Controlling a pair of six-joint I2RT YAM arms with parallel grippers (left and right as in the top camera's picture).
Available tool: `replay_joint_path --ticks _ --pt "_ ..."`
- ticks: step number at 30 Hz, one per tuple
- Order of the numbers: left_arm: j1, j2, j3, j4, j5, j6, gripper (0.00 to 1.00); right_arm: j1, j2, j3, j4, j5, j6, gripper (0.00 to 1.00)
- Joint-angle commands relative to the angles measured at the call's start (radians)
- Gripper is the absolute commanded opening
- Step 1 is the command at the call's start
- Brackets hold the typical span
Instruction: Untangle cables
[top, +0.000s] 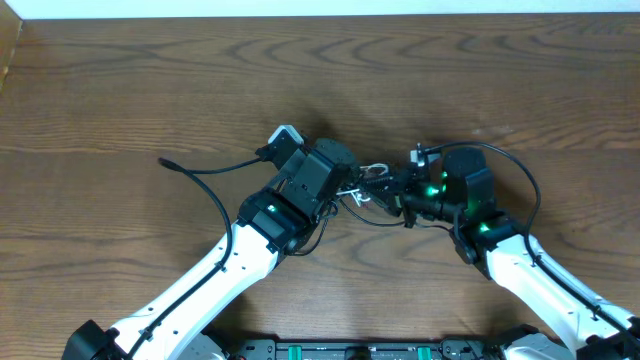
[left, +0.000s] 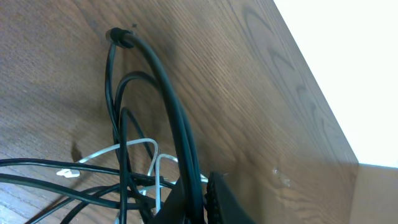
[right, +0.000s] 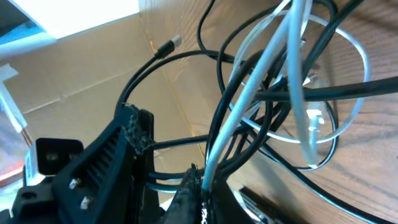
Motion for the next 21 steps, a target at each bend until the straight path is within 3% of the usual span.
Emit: replay_joint_path --ticks 1,7,13,21 --pt "0.004 -0.004 0.01 0.0 -0.024 0.01 0.08 0.008 0.007 0.003 0.01 0.039 -0.004 0.01" --pt "0.004 -0.004 0.01 -0.021 -0.025 0.023 0.07 -0.026 0.006 0.003 0.286 -0.084 -0.085 0.01" --pt "0.004 -0.004 0.01 -0.123 -0.029 0.025 0.08 -0.208 0.006 0.003 0.592 -0.18 -0.114 0.01" --pt "0.004 -0.004 0.01 -0.164 -0.028 0.05 0.08 -0.51 0.006 0.003 0.647 -0.184 -0.159 0.01"
